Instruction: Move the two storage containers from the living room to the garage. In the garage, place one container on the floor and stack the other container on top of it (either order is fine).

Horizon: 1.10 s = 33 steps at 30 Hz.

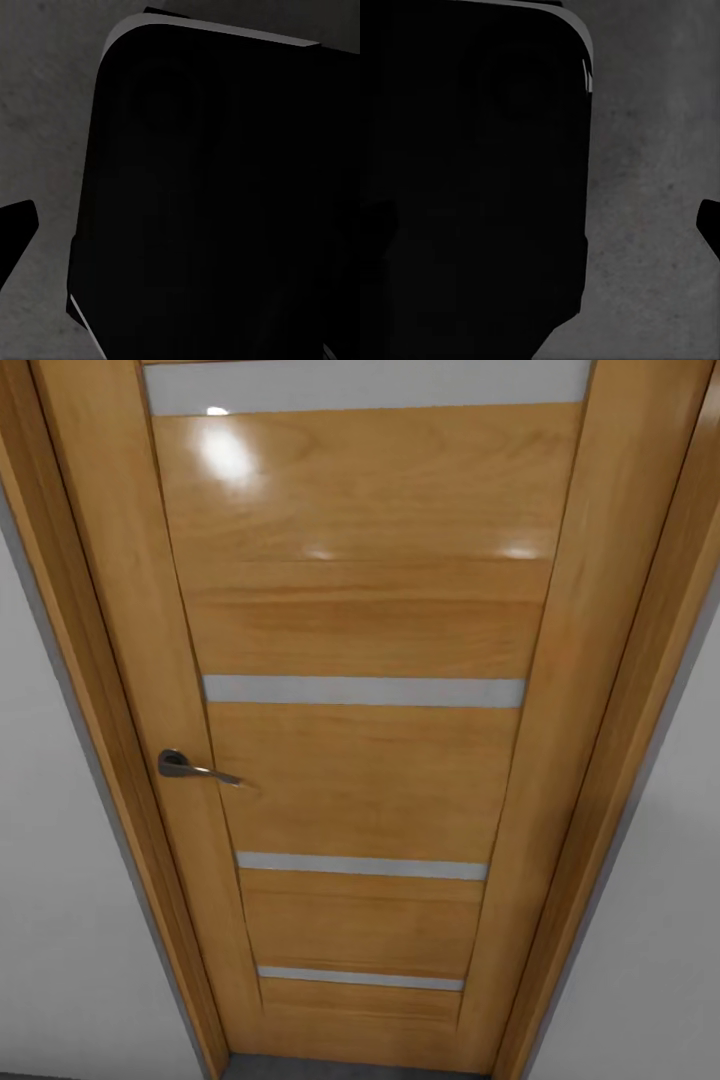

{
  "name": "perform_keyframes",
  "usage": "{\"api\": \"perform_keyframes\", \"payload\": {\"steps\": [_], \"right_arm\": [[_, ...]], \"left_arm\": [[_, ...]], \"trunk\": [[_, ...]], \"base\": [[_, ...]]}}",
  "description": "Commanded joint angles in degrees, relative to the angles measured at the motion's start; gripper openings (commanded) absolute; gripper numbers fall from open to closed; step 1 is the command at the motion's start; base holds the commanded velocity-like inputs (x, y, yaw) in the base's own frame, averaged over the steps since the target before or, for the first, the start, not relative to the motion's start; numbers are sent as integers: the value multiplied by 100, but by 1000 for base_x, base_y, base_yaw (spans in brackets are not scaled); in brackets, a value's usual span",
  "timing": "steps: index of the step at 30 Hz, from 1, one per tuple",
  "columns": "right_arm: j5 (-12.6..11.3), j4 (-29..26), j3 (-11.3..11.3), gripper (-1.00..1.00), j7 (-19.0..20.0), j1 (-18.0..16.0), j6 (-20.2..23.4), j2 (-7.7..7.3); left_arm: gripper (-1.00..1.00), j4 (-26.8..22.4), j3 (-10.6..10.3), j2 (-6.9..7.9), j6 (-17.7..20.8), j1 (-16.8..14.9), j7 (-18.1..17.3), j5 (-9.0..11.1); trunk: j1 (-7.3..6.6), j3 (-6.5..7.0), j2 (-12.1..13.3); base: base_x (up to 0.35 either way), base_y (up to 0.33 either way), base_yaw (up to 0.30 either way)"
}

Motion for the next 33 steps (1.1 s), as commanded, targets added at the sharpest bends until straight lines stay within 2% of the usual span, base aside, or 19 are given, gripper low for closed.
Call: {"api": "perform_keyframes", "payload": {"steps": [1,17,26,29,33], "right_arm": [[1,-4,4,100,-12,2,-7,1],[12,-4,21,100,-10,2,-13,1],[67,-109,5,100,18,2,-37,80],[74,-357,26,100,38,-3,-17,87],[80,-1234,139,100,42,-5,128,96]], "left_arm": [[100,-9,24,-2,-5,3,2,42],[100,-9,12,5,-2,3,2,42],[100,-9,9,7,-5,3,9,33],[100,-9,9,7,-5,3,10,33],[100,-9,8,7,-5,3,10,33]], "trunk": [[0,-3,-2],[0,-3,-2],[0,-3,-2],[0,-3,-2],[0,-3,-2]], "base": [[6,-1,0],[10,0,0],[48,0,0],[3,0,0],[1,0,0]]}}
